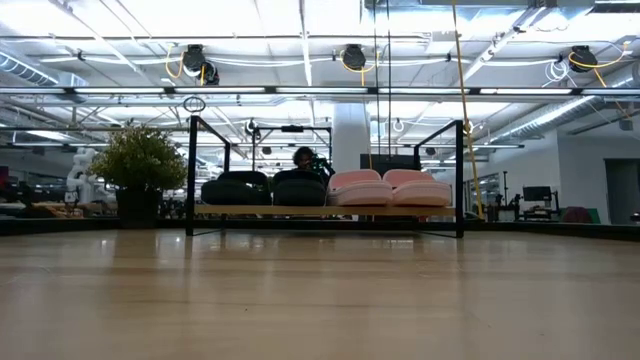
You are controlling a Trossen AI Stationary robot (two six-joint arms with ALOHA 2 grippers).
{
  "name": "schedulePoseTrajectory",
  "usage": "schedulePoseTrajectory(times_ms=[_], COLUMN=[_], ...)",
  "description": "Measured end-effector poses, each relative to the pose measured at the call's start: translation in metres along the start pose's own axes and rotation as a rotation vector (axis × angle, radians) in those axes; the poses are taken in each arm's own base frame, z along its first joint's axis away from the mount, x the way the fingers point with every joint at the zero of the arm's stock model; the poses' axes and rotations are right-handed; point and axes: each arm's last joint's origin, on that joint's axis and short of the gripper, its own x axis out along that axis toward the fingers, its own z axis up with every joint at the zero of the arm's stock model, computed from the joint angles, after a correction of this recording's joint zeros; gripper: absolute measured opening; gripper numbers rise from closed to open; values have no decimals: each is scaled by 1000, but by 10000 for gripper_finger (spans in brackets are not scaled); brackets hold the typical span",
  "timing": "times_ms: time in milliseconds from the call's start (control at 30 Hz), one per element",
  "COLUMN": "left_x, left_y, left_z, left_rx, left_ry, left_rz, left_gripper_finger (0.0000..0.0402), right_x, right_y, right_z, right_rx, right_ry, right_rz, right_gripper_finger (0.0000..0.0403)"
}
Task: Pick and place slides into the shelf
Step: Return to Home Position
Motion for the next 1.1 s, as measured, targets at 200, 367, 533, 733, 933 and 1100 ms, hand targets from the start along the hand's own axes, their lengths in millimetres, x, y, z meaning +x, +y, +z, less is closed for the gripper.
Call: schedulePoseTrajectory(times_ms=[200, 367, 533, 733, 933, 1100], left_x=[-83, -128, -149, -156, -158, -149], left_y=[17, 36, 61, 101, 129, 154], left_z=[35, 52, 57, 58, 58, 43], left_rx=[185, 345, 391, 359, 318, 247], left_ry=[77, 130, 203, 212, 106, 101], left_rz=[-280, -495, -586, -537, -563, -583], left_gripper_finger=[88, 88, 88, 88, 88, 88], right_x=[-1, -2, -4, -9, -15, -16], right_y=[8, 28, 39, 2, -63, -94], right_z=[-6, -23, -38, -33, -42, -53], right_rx=[13, 34, 47, 189, 369, 407], right_ry=[3, 12, 140, 175, 164, 161], right_rz=[6, 19, -45, -48, 6, 41], right_gripper_finger=[146, 146, 146, 146, 146, 146])
